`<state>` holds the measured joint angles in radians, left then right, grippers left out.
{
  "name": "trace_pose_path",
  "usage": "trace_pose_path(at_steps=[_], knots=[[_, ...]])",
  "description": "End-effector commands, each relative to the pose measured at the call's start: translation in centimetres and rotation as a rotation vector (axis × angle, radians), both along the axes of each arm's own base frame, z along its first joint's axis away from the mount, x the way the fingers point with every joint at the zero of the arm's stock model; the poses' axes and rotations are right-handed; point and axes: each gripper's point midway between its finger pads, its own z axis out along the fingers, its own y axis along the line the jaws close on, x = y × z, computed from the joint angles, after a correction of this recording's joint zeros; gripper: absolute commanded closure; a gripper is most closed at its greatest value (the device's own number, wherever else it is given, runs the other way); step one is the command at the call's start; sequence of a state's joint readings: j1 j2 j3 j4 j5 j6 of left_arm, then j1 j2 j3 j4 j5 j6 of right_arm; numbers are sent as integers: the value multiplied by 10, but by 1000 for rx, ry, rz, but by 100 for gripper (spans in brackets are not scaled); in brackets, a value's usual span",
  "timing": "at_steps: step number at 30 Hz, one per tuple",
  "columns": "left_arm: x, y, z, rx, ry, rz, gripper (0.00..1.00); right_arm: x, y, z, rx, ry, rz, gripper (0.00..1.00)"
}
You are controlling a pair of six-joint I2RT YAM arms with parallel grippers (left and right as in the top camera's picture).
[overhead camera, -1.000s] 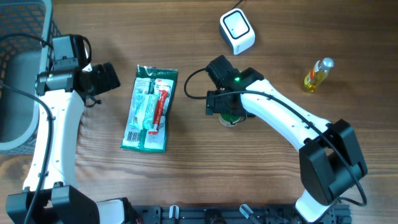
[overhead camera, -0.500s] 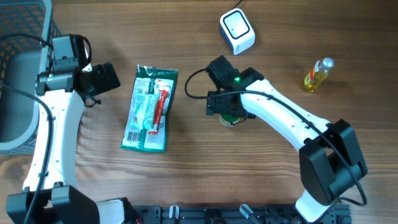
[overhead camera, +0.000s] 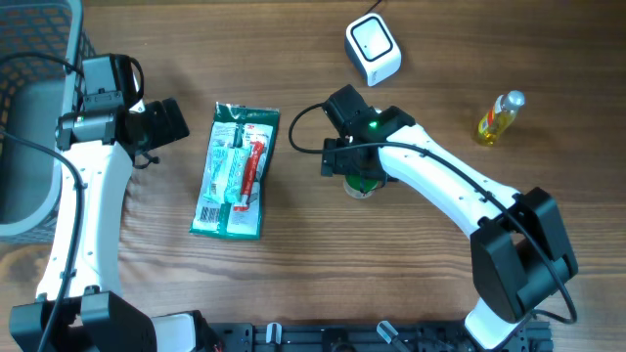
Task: Scan the item barcode
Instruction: 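Lower the right gripper and grasp the jar by its green lid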
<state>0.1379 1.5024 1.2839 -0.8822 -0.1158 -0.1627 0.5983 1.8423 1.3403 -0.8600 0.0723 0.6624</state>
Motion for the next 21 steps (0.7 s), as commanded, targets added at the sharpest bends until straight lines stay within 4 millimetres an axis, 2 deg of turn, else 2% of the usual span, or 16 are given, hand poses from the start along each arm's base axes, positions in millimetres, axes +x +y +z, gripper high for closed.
trace_pose_path(at_steps=[1, 14, 21], knots=[[0, 3, 0, 4, -1, 15, 0, 0, -5, -9, -25, 9, -13, 0], [0, 3, 0, 4, -1, 15, 0, -8, -13, -10, -64, 41, 1, 1], [0, 3, 0, 4, -1, 15, 0, -13, -16, -11, -76, 60, 1, 25]])
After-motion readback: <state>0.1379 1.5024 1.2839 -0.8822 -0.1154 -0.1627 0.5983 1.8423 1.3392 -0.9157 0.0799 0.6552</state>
